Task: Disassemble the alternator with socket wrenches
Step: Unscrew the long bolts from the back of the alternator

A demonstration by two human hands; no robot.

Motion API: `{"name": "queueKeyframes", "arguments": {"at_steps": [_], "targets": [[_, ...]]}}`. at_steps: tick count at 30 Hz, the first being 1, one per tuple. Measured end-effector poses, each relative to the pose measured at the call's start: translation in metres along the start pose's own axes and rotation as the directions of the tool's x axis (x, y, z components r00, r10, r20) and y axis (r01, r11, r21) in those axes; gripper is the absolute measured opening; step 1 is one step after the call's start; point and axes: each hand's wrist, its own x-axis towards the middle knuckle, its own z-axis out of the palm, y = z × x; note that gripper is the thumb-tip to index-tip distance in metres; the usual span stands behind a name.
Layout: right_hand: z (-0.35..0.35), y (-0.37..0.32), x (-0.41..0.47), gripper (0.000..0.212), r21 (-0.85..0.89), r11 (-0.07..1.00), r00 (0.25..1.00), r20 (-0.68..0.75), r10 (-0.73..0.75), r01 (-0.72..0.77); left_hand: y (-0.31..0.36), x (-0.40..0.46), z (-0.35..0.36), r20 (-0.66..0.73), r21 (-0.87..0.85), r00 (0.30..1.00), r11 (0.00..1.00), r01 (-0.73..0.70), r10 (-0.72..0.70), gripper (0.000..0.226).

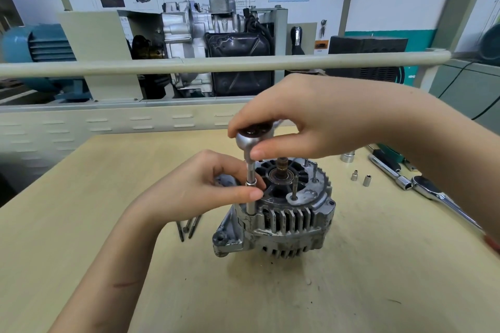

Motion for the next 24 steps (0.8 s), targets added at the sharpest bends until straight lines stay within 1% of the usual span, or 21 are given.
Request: {"name": "queueKeyframes", "arguments": {"at_steps": [4,8,10,11,15,17,19,22,24], "targets": [[0.0004,-0.0010,0.0011,0.025,-0.018,1.000,1.000,-0.014,-0.005,0.005,0.0011,-0.0013,0.0013,-0.079,0.051,0.997,0.999,-0.016,0.020,0.056],[0.0003,-0.0052,0.0012,0.044,-0.043,0.997,0.998,-0.010,0.057,-0.057,0.0021,-0.0003,0.0032,-0.103,0.095,0.993,0.994,-0.045,0.055,0.066],[0.0010,-0.0063,0.0004,0.047,-0.029,0.997,0.997,-0.005,0.071,-0.071,0.0015,0.0004,0.0030,-0.079,0.090,0.996,0.995,-0.037,0.044,0.064],[0.0013,-0.0062,0.0001,0.045,-0.020,0.998,0.998,-0.008,0.066,-0.066,0.0006,0.0010,0.0029,-0.064,0.084,0.997,0.996,-0.032,0.038,0.060],[0.0023,-0.0030,0.0013,0.033,0.000,0.999,0.999,-0.016,0.050,-0.050,-0.0025,0.0009,0.0010,-0.032,0.022,0.999,1.000,-0.008,0.009,0.018],[0.0027,-0.0005,0.0014,0.026,0.015,0.999,0.999,-0.011,0.035,-0.034,-0.0021,-0.0001,-0.0003,-0.015,0.012,1.000,1.000,-0.005,0.005,0.011],[0.0024,0.0009,0.0011,0.026,0.040,0.999,1.000,-0.009,0.025,-0.025,-0.0019,-0.0005,-0.0008,-0.020,0.018,1.000,1.000,-0.016,0.016,0.017],[0.0020,0.0011,0.0013,0.028,0.038,0.999,1.000,-0.022,0.013,-0.012,-0.0043,-0.0006,-0.0014,-0.079,0.067,0.997,0.998,-0.018,0.023,0.036],[0.0015,-0.0006,0.0016,0.030,0.025,1.000,0.999,-0.033,0.019,-0.018,-0.0039,-0.0007,-0.0003,-0.109,0.102,0.993,0.994,-0.029,0.041,0.039]]}}
